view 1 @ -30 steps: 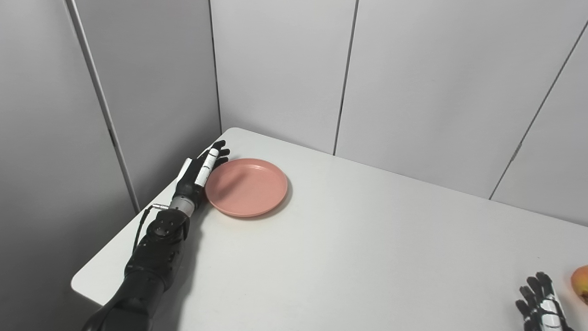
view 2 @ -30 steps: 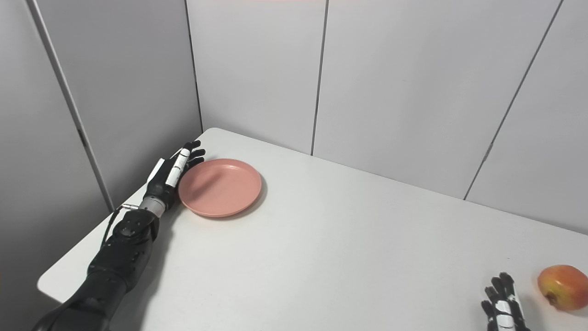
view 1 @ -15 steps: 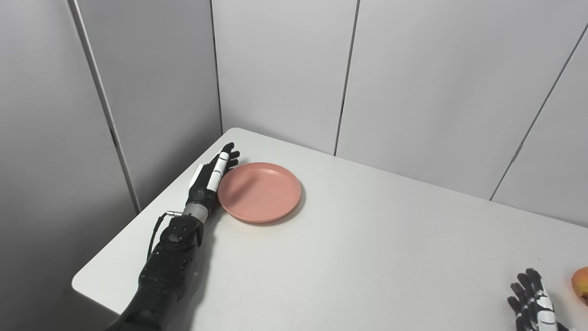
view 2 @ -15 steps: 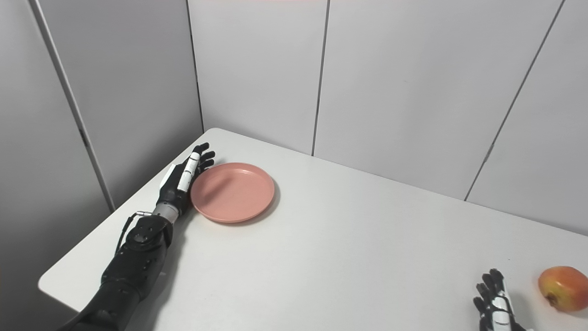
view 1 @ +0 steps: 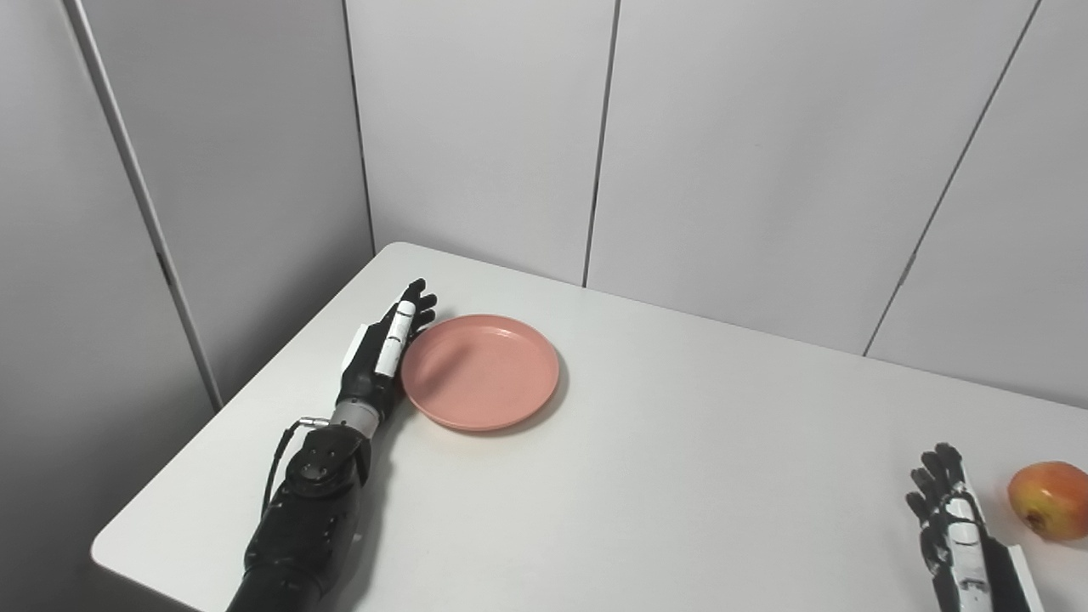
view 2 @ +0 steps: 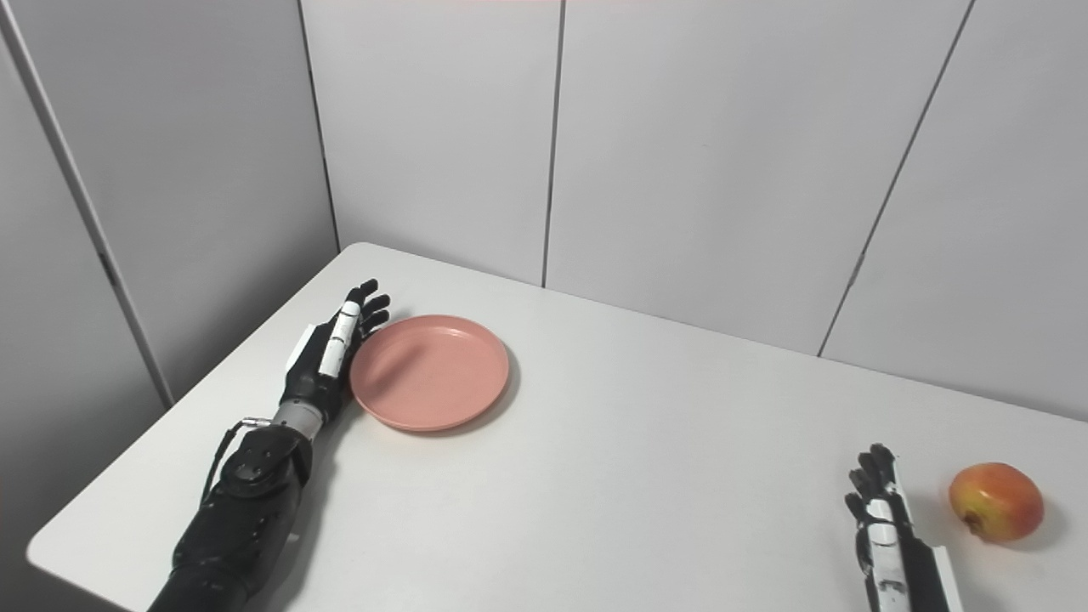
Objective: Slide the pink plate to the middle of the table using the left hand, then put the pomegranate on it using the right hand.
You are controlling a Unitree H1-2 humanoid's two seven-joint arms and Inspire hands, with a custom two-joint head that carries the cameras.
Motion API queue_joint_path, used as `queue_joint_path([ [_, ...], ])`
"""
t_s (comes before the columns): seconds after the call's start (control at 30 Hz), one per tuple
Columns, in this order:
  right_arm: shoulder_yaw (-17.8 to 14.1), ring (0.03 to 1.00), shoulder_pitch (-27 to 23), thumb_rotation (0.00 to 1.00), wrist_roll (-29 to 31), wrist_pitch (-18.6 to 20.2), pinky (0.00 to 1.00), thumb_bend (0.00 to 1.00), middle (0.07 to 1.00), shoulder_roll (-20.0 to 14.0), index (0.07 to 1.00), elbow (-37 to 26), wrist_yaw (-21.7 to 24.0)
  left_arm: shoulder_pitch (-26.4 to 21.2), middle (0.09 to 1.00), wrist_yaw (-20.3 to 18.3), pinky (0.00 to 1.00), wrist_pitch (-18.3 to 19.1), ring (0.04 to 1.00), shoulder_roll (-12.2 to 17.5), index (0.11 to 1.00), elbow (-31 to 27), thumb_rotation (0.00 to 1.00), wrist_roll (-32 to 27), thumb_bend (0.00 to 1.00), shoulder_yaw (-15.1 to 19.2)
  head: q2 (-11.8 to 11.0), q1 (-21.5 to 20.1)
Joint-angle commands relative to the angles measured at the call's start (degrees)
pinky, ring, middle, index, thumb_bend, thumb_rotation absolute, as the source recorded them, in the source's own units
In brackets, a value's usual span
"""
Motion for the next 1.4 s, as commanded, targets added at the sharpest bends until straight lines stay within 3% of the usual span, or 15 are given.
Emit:
queue_joint_path([
  [0.0,0.2,1.0,0.9,0.92,-0.2,-3.4,1.0,0.6,1.0,1.1,1.0,2.3,-0.3,-0.5,0.905,-1.2,0.9,0.7,0.908,-0.3,0.904,-1.5,1.0,-0.2,0.59,-0.7,0.2,-1.2],
  [0.2,0.7,1.0,1.1,0.9,-2.6,-3.4,1.0,0.62,1.0,2.3,1.0,1.6,-2.0,1.6,0.921,-1.8,0.93,2.0,0.925,-1.2,0.921,-5.0,1.0,-1.4,0.6,-0.4,1.8,-8.4],
  [0.6,1.8,1.0,0.4,0.89,-5.2,-1.0,1.0,0.69,1.0,4.7,1.0,0.7,-3.9,4.5,0.928,-2.0,0.93,6.7,0.934,-4.4,0.932,-14.8,1.0,-1.7,0.63,-2.1,3.9,-17.0],
  [1.13,2.4,1.0,-1.0,0.89,-6.2,-0.3,1.0,0.72,1.0,6.0,1.0,1.4,-4.9,5.4,0.942,-2.7,0.95,12.9,0.954,-9.0,0.937,-22.5,1.0,-5.1,0.61,-3.0,5.3,-20.7],
  [1.37,1.9,1.0,-1.3,0.89,-5.2,3.1,1.0,0.74,1.0,6.6,1.0,0.3,-4.8,5.9,0.954,-3.1,0.96,13.5,0.958,-10.0,0.951,-23.8,1.0,-4.7,0.62,-4.1,5.9,-21.2],
])
